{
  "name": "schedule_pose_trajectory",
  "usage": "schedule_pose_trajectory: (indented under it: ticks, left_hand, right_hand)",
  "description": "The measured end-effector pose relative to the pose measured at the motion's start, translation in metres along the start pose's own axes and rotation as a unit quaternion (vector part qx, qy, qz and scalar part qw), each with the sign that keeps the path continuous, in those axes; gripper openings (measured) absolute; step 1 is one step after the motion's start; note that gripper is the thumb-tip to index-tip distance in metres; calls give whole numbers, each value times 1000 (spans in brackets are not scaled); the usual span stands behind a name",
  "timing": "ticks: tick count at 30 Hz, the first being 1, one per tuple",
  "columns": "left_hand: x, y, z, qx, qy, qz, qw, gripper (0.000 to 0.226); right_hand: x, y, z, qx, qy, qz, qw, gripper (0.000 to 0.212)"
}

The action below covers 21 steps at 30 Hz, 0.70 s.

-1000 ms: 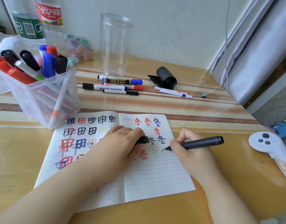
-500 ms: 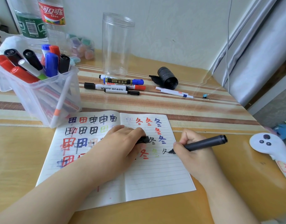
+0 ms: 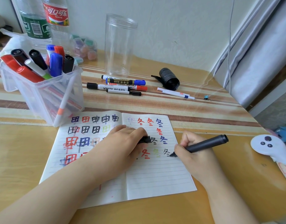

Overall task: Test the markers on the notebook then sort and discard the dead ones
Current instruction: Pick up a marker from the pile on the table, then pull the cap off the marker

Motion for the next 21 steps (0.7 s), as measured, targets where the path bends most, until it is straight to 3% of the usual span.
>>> schedule_pose_trajectory:
  ticks: [6, 12, 21]
  left_hand:
    - [-5, -2, 6, -38, 37, -9, 999, 29]
    - [-10, -3, 20, -109, 153, 22, 982, 28]
    - [-15, -2, 23, -104, 157, -9, 982, 27]
  right_hand:
    - [5, 3, 6, -45, -132, 20, 990, 28]
    - [39, 5, 6, 41, -207, 49, 976, 19]
    - [55, 0, -13, 69, -190, 74, 977, 20]
Point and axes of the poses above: each hand's wrist, its own y-axis away from the middle knuckle, its own z-axis out of the back of the hand, x = y × z, the point moved 2 cm from there along -y, towards the middle knuckle, and after that the axes turned 11 degrees about -z, right-handed, at the moved point
